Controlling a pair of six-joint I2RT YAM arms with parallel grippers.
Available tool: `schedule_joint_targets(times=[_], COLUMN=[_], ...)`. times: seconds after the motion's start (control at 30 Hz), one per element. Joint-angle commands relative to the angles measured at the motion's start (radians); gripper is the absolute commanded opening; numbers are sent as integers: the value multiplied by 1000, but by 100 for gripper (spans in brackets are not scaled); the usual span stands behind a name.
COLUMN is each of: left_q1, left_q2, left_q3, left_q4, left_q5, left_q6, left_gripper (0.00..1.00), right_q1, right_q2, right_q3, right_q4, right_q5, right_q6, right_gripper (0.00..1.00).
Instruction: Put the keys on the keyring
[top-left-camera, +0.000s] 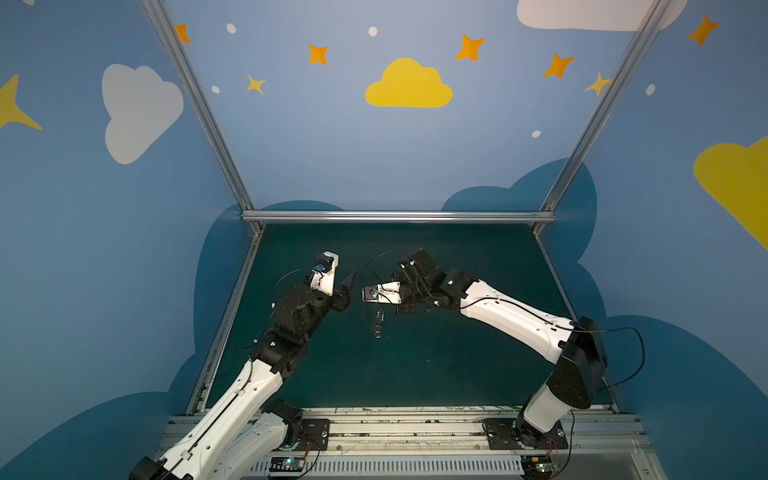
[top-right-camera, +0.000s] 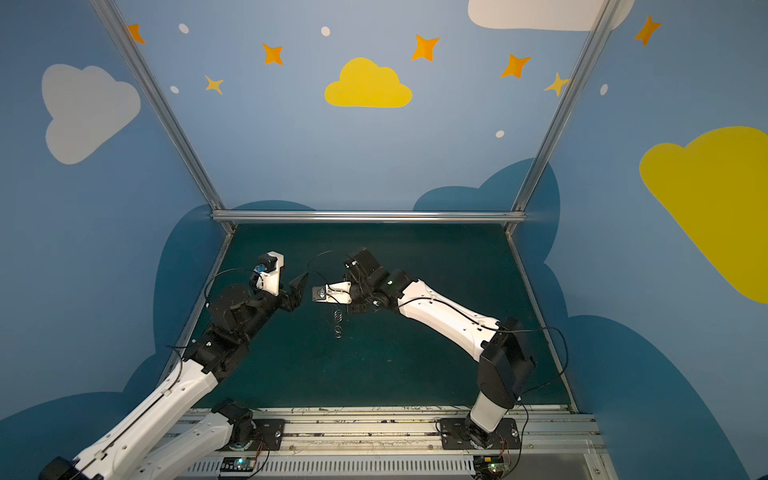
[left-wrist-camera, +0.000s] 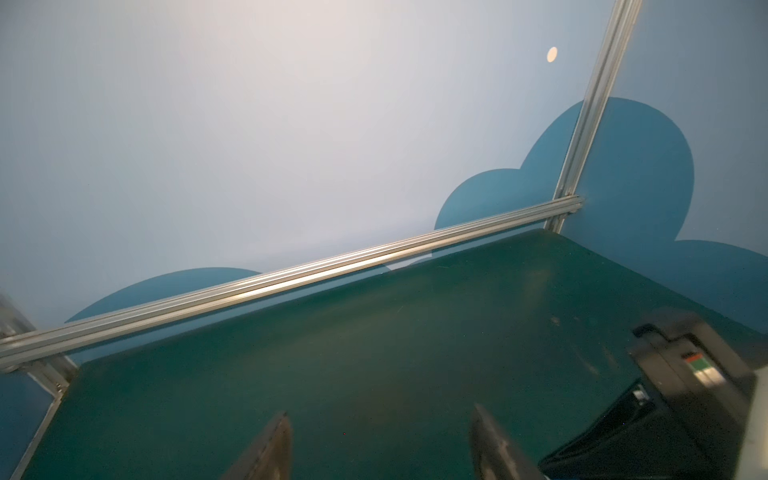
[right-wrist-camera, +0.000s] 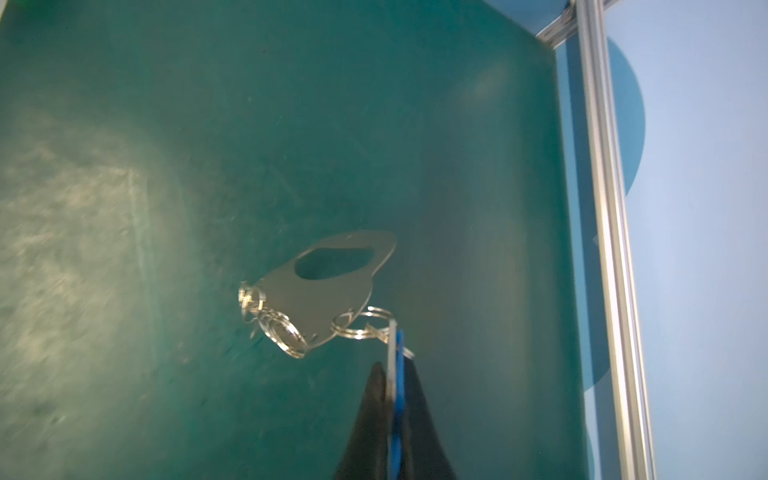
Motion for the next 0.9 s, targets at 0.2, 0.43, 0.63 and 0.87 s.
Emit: schedule_joint_targets(times=[0.2,0.43,0.63,0.87], left_q1=[15,15,16,16], left_q2=[-29,2,52,165], left_q3=[-39,-29,-12,27], left_q4=[-80,-89,-89,-77], left_q5=[-33,15,49,116], left_q6=[-39,-44,-55,-42], left_gripper=[68,68,68,68], right_q1=[-13,-68,-137,-234], right_q2=[81,87,80,102], right_q3=[8,-75,-124,-197], right_q4=[17,2,-46,-101], right_q5=[73,129,175,165], right_q6=[153,169,180,152], right_gripper=[0,0,0,0])
